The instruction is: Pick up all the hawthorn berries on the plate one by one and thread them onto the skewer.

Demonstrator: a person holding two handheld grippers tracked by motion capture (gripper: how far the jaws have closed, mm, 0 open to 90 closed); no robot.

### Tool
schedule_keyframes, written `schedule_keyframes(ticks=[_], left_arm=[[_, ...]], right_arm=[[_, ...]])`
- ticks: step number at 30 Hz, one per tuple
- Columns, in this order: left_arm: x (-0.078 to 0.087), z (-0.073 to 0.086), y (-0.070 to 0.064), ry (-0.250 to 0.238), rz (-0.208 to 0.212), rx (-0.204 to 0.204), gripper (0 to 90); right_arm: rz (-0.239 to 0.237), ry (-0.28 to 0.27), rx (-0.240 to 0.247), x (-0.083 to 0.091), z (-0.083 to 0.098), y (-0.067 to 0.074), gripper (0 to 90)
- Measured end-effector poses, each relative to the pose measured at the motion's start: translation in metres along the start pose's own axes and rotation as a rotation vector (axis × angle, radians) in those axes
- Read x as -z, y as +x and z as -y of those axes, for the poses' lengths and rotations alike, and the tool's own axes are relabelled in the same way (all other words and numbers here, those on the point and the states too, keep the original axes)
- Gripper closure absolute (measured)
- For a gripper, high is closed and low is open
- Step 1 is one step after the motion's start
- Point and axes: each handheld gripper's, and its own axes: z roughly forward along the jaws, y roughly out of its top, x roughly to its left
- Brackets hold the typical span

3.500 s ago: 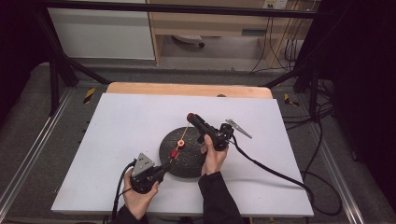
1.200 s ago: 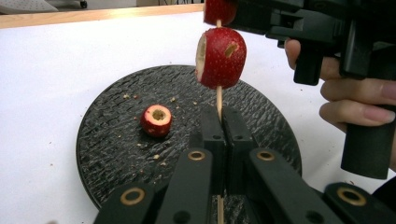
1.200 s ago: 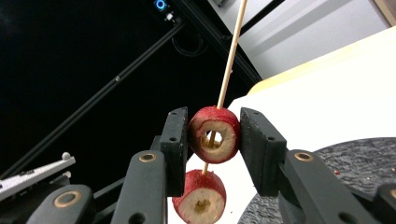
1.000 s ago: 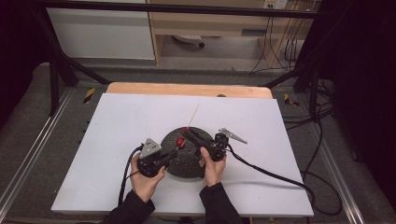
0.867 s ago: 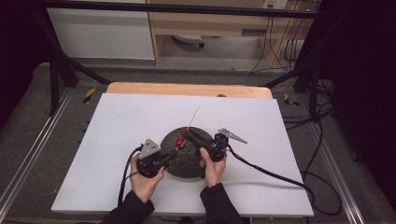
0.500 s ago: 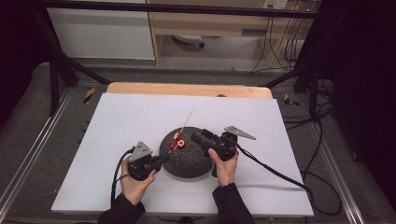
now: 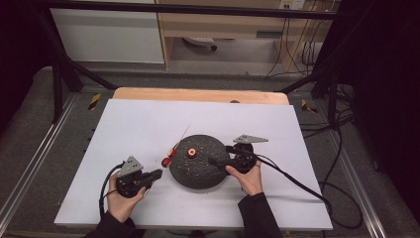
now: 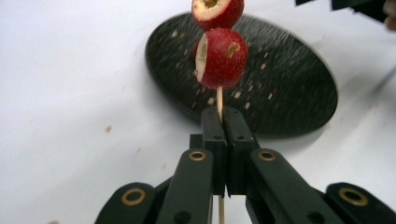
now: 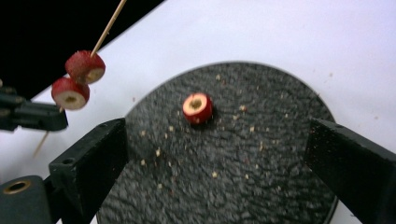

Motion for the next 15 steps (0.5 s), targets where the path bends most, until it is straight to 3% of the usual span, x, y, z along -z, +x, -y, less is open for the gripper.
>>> schedule_keyframes(ticks=[8,15], left_arm=[[0.010,0.012,0.010,0.035,-0.003,-0.020,88.9],[0.014,0.019,0.013,0.045,0.007,-0.032,88.9]], right_arm=[[0.021,0.139,0.071,-0.002,-0.005,0.000,4.8],[0.036,0.222,0.127,-0.010,-0.019,0.007,4.6]])
